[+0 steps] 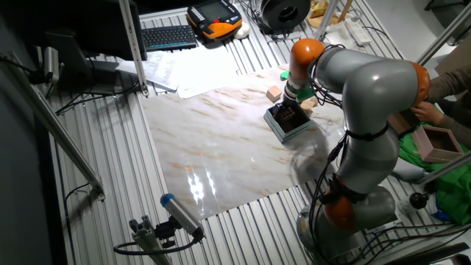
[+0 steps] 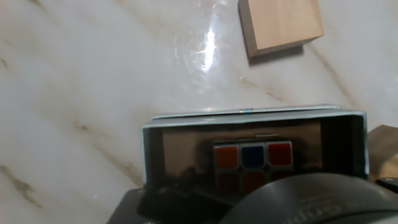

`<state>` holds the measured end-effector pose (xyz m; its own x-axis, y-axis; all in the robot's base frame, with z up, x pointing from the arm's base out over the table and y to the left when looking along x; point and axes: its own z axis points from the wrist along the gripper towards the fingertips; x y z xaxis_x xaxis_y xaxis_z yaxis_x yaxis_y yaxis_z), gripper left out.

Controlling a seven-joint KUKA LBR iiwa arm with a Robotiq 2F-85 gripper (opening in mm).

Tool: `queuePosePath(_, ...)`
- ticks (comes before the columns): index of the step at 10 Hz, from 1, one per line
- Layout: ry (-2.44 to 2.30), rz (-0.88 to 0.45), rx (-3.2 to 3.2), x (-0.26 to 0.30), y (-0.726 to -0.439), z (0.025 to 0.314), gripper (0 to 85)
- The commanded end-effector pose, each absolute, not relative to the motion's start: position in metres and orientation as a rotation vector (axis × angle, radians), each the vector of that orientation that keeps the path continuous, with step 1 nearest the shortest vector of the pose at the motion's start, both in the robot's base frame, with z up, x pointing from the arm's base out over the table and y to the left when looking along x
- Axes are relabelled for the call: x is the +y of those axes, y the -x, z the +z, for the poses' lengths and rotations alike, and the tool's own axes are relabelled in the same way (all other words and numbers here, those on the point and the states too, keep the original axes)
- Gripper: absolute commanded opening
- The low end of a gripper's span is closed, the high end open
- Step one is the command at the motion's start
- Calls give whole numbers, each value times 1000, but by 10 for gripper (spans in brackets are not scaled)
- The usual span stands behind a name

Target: Take everything out of the gift box

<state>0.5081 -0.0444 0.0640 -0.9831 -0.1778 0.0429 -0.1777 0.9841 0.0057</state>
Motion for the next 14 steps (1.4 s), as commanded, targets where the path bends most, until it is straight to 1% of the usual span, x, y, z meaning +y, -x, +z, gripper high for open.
queuePosePath(1,-298,10,-3095,-44,-508,64,680)
queuePosePath(2,-349,20,-3099,-44,-508,64,340)
queuePosePath(4,-431,15,-3081,-45,-509,68,0)
queuePosePath(6,-418,12,-3043,-46,-508,90,0)
queuePosePath(8,-368,23,-3014,-54,-504,128,0)
queuePosePath(10,-348,-5,-2997,-69,-505,155,0)
queuePosePath(11,-357,-10,-2986,-81,-510,168,0)
queuePosePath(12,-355,-42,-2974,-91,-517,177,0)
queuePosePath(14,-411,-42,-2962,-115,-531,188,0)
